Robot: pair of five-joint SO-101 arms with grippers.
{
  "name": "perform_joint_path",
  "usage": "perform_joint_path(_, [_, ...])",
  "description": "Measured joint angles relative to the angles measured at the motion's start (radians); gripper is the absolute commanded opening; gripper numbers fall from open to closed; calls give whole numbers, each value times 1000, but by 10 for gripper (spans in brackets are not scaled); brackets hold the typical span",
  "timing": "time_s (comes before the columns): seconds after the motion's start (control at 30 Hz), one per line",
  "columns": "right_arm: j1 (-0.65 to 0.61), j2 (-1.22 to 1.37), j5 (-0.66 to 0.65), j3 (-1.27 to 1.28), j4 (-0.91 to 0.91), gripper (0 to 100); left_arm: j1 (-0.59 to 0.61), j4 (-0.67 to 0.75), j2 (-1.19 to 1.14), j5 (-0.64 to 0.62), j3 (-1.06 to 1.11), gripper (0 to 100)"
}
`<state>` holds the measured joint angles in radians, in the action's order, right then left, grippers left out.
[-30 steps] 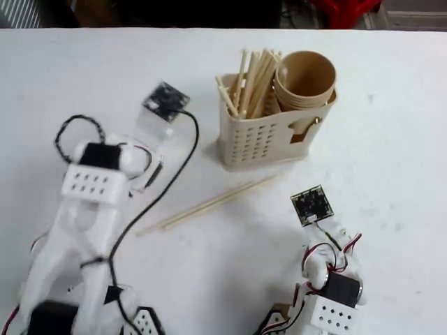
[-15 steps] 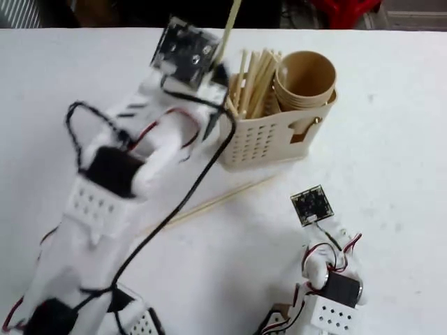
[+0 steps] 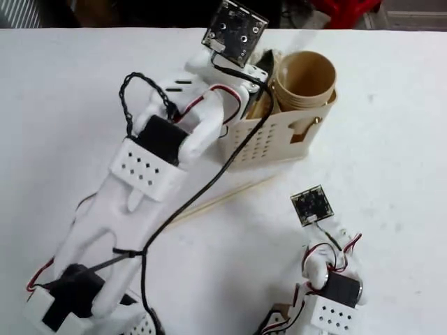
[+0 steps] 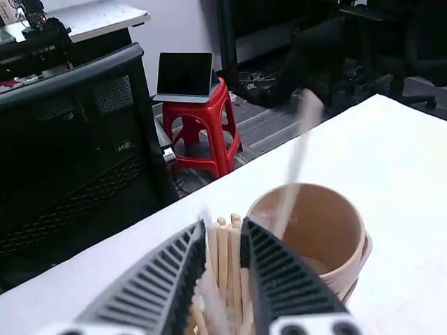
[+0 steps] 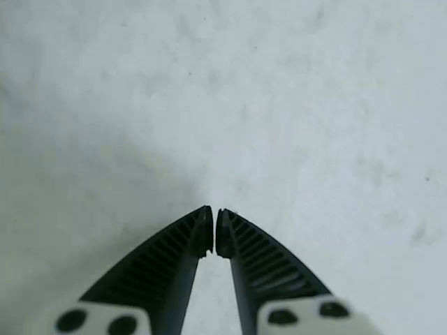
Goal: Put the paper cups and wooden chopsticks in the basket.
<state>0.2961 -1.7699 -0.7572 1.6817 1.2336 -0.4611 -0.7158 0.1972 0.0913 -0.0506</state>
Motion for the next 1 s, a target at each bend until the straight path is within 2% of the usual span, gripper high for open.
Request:
perform_joint_path(0.17, [0,0,0,0,0,32,0,-3,0,0,0,94])
perform_joint_path(0.33, [0,0,0,0,0,32,0,-95,0,0,0,94])
perform_joint_path(0.43, [0,0,0,0,0,32,0,-97,-6,0,0,95])
perform_joint_path(0.57, [0,0,0,0,0,32,-14,-17,-8,83,0,98])
perform_joint_path(0.7, [0,0,0,0,0,32,-89,61,-23,175,-2,98])
perform_joint_path(0.87, [0,0,0,0,0,32,-129,64,-144,213,-100,98])
perform_joint_path(1.0, [0,0,0,0,0,32,-127,-9,-296,219,-269,98])
